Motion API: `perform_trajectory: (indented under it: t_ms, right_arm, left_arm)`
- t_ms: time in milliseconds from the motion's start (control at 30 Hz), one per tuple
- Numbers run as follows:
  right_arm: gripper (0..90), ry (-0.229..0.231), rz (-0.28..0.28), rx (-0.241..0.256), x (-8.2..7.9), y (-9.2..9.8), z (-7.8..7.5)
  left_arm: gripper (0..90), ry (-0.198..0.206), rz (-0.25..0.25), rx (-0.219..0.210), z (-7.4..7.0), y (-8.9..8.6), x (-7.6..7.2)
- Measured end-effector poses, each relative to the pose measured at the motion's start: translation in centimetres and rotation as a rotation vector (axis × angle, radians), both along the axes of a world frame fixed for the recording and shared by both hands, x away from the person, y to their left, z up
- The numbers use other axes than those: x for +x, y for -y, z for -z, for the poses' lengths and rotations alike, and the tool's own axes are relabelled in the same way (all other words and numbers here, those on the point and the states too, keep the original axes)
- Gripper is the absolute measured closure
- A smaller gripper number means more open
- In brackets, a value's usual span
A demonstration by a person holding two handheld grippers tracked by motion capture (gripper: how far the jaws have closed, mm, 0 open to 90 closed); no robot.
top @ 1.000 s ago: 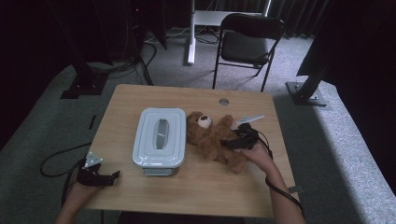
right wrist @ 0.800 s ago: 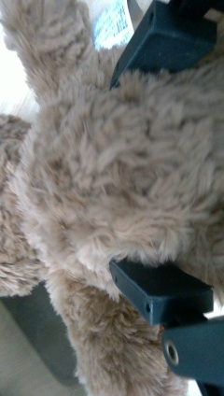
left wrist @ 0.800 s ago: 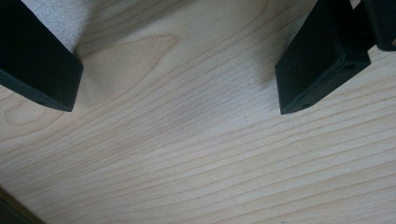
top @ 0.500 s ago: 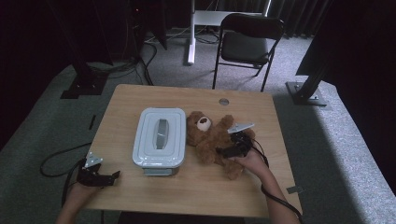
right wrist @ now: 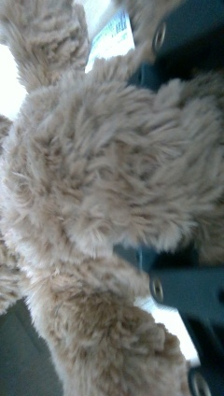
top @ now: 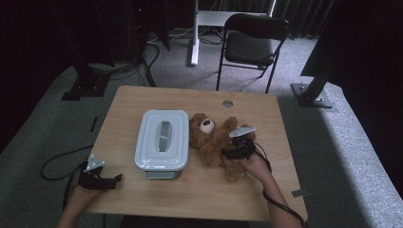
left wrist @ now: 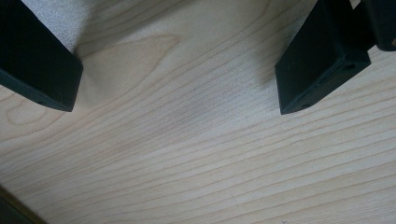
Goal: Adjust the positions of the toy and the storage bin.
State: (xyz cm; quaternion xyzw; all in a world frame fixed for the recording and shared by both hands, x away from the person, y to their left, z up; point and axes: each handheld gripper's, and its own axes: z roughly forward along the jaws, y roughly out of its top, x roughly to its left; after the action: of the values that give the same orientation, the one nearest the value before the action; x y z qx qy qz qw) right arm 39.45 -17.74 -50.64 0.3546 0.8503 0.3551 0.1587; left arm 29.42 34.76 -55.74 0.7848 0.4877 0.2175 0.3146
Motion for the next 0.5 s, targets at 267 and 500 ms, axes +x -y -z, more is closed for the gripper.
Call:
perform_trajectory:
  t_ms: [267, 500]
  right_arm:
    - [61.5, 0.018, 0.030, 0.038, -0.1, 0.4, -1.1]
    - [65.8, 0.035, 0.076, 0.097, -0.1, 1.1, -1.8]
  left_arm:
    - [1.3, 0.000, 0.000, 0.000, 0.0, 0.0, 0.0]
    - [1.3, 0.000, 0.000, 0.000, 0.0, 0.0, 0.0]
